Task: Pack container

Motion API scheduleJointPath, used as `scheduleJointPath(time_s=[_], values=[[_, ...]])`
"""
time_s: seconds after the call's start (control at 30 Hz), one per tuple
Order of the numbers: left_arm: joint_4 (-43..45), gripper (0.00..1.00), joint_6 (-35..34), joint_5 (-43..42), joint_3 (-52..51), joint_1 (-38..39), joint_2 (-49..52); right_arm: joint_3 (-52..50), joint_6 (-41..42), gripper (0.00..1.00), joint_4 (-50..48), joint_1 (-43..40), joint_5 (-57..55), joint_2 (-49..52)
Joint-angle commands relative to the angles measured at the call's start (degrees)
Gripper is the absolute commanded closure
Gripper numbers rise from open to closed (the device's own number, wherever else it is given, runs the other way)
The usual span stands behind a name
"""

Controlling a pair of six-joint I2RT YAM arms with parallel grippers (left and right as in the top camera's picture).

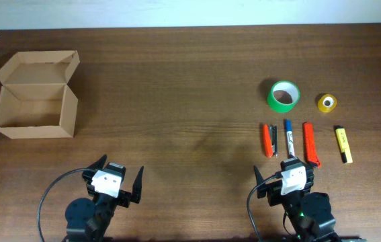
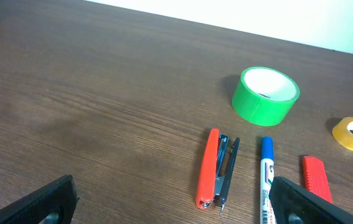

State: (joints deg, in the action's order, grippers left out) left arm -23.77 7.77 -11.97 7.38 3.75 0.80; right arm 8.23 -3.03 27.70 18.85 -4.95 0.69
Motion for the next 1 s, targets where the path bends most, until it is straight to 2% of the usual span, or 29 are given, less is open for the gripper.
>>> scheduleJointPath(time_s=[0.0, 0.57, 0.67, 0.8, 0.9, 0.97], values=[[0.02, 0.01, 0.72, 0.2, -0.37, 0.22, -0.5, -0.52, 0.02, 0.01, -0.33, 0.17, -0.92, -0.5], [0.02, 0.01, 0.7, 0.2, -0.37, 0.22, -0.5, -0.52, 0.02, 0.01, -0.33, 0.17, -0.92, -0.5], [4.66, 0.01, 0.74, 1.11, -0.37, 0.2, -0.5, -0.52, 0.02, 0.01, -0.46, 0.17, -0.92, -0.5], [8.24, 0.01, -12.72, 0.81, -0.24, 0.22, -0.24, -0.52, 0.35, 0.01, -1.22, 0.17, -0.44, -0.5], [8.39, 0.01, -13.14, 3.78, 4.33, 0.17, 3.45, 0.13, 7.69, 0.01, -6.54, 0.15, -0.31, -0.5], [8.37, 0.01, -11.98, 8.63, 12.87, 0.17, 11.43, 1.95, 7.98, 0.01, -10.95, 0.15, -2.45, -0.22]])
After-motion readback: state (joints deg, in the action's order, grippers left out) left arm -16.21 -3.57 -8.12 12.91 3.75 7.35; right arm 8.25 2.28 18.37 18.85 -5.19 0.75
